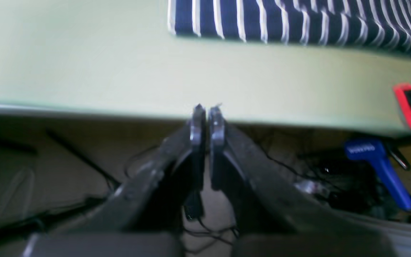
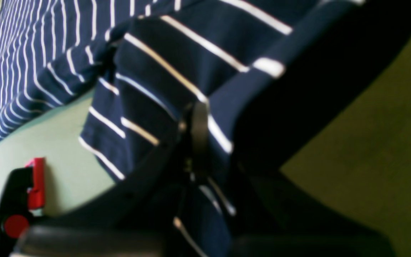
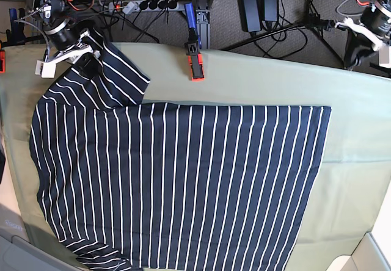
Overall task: Fold the T-shirt properly
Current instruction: 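Grasp the shirt corner beside the folded sleeve with the right gripper, then grasp the opposite corner of the same shirt edge with the left gripper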
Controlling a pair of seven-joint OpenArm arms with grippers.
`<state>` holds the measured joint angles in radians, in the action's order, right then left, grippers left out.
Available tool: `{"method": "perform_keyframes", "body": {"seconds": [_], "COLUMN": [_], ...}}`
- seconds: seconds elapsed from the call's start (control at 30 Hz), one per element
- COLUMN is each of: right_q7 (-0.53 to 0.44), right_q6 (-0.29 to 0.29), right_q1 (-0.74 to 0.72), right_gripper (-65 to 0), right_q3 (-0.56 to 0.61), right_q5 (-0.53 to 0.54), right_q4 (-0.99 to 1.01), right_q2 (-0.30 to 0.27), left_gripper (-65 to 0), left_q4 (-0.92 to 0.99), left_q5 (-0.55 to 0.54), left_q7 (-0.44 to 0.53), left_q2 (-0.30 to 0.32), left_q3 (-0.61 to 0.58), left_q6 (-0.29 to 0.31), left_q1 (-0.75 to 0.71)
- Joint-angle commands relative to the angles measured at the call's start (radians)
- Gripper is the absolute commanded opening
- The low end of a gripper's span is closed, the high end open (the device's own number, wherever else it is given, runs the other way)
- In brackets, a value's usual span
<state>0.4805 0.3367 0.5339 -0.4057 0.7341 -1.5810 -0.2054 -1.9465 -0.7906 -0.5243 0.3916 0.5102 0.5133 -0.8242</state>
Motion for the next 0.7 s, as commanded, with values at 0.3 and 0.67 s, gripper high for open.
{"method": "perform_keyframes", "body": {"seconds": [0.3,0.67], "right_q7": [0.039,0.038], "right_q6": [-0.034,-0.034], "right_q1": [0.010,0.010], "right_gripper": [-65.0,-65.0], "right_q3": [0.001,0.001], "right_q5": [-0.039,-0.039], "right_q4": [-0.001,-0.001], "right_q2": [-0.007,-0.007], "left_gripper": [-45.3,-26.9], "left_q4": [0.111,0.385], "left_q5": [-0.006,-0.105], "left_q7": [0.011,0.003], "left_q2": [0.111,0.167], "left_q3": [-0.007,-0.272], "left_q6": [0.010,-0.011], "left_q1": [0.180,0.430]}}
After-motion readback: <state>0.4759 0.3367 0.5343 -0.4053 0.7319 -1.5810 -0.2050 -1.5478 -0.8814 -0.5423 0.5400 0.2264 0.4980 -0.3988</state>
